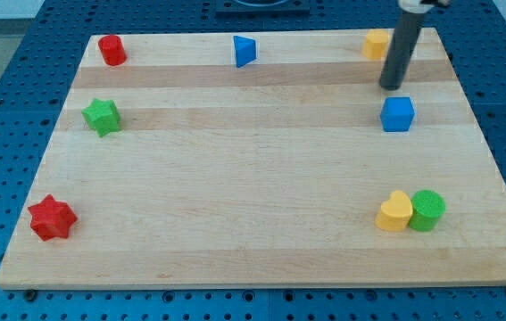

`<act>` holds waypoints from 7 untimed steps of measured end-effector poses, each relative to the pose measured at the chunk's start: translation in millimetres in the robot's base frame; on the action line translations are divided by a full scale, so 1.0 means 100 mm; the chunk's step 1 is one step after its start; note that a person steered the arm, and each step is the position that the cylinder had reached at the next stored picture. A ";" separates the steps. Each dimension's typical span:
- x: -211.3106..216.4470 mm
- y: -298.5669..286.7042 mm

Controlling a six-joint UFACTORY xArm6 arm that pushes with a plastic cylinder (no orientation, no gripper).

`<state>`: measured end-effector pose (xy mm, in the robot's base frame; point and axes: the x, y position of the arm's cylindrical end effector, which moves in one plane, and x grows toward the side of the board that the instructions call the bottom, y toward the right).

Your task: Move the blue cube to the top right of the green circle

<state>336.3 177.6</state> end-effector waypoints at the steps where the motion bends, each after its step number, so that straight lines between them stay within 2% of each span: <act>1: 0.44 0.00; 4: 1.27 0.18; 7: 1.47 0.26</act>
<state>483.3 203.5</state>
